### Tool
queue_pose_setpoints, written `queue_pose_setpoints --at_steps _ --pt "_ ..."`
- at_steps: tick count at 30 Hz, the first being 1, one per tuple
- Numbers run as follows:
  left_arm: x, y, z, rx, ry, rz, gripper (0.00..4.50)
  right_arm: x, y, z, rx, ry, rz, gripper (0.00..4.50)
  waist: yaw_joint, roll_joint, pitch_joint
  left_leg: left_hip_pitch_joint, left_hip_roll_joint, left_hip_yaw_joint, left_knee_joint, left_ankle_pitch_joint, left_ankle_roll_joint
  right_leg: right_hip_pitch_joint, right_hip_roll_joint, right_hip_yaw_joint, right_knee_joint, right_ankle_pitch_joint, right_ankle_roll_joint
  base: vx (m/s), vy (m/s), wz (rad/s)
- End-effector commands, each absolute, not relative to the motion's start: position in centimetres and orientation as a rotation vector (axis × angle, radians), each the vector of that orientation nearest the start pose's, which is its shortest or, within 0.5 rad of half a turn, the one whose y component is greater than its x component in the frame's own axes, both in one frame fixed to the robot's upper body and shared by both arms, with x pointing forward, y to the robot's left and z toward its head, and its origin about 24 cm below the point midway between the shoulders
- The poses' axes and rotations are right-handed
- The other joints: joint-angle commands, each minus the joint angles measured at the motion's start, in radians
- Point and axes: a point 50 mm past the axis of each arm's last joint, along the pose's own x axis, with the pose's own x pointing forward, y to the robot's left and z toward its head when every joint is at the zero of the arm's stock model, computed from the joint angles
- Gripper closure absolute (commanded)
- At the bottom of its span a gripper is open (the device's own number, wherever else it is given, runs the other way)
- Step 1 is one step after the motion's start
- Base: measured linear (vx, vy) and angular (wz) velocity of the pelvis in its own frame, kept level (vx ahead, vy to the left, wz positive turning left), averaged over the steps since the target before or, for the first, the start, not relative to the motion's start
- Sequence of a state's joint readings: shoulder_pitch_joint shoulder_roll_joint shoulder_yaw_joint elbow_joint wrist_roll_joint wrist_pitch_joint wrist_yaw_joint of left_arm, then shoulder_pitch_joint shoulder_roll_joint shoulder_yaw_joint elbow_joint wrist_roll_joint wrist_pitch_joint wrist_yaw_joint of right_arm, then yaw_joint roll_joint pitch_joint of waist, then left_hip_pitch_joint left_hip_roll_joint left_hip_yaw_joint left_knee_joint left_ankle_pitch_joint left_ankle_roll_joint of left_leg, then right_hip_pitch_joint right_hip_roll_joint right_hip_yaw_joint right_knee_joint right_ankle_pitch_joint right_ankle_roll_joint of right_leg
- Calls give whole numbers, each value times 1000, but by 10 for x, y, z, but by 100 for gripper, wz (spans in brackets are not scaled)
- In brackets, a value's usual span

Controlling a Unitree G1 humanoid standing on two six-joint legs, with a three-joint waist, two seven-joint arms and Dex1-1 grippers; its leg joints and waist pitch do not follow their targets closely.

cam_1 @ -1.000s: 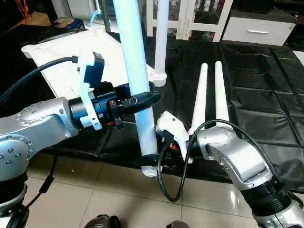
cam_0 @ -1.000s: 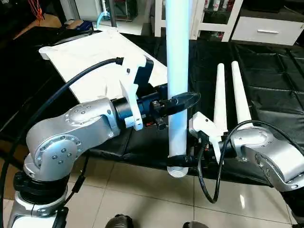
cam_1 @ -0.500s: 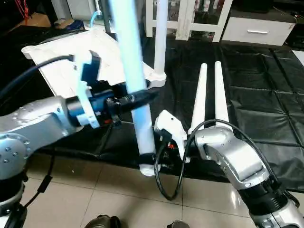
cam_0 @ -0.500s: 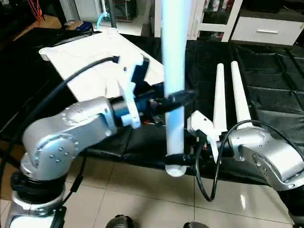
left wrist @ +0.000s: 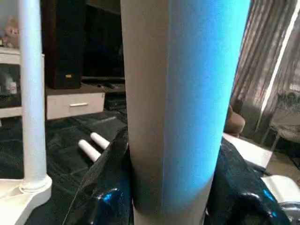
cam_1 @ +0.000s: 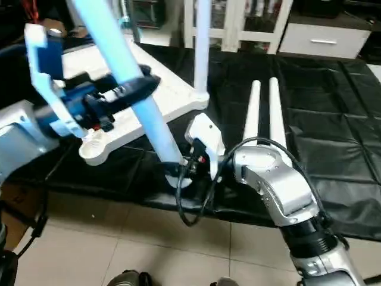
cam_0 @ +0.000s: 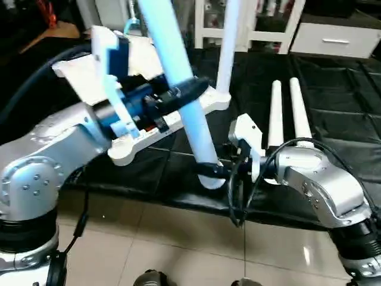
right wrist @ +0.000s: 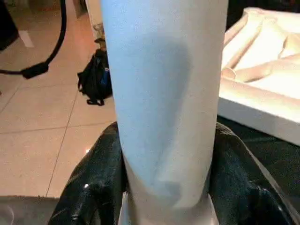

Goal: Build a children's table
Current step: Pick table leg

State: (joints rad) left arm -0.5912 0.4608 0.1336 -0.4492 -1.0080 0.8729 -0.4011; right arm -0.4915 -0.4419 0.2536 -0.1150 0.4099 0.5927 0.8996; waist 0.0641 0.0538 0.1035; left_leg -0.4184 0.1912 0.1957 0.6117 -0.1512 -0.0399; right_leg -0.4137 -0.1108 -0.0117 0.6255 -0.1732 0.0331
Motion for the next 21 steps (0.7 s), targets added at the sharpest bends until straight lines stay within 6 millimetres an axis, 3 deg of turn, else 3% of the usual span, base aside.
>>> queue_pose_setpoints --at_steps 1,8,9,11,17,21 --pt "250 121 246 -146 -156 -1122 208 300 -131 131 -64 219 1058 259 0 7 -88 46 10 -11 -75 -309 -55 32 3 2 -64 -197 -213 0 0 0" --pt "258 98 231 -72 -79 -1138 208 289 -120 128 -82 231 1190 260 2 -1 -87 46 12 -12 -77 -325 -58 30 0 5 -71 -247 -188 0 0 0" --pt "261 94 228 -77 -70 -1120 208 286 -119 126 -100 242 1216 260 -2 -3 -88 37 11 -14 -78 -302 -55 37 -2 4 -69 -241 -183 0 0 0" --pt "266 89 224 -72 -50 -1102 208 282 -117 123 -116 260 1244 261 -2 -5 -86 40 11 -11 -76 -296 -49 31 -1 6 -73 -236 -183 0 0 0" --pt "269 88 224 -64 -67 -1089 208 281 -119 122 -115 270 1234 261 -6 -5 -84 34 9 -13 -75 -278 -39 33 -1 5 -72 -236 -185 0 0 0" --pt "267 88 225 -84 -82 -1100 208 280 -120 122 -111 274 1240 261 -6 -3 -85 37 11 -13 -75 -280 -34 32 1 4 -70 -215 -201 0 0 0"
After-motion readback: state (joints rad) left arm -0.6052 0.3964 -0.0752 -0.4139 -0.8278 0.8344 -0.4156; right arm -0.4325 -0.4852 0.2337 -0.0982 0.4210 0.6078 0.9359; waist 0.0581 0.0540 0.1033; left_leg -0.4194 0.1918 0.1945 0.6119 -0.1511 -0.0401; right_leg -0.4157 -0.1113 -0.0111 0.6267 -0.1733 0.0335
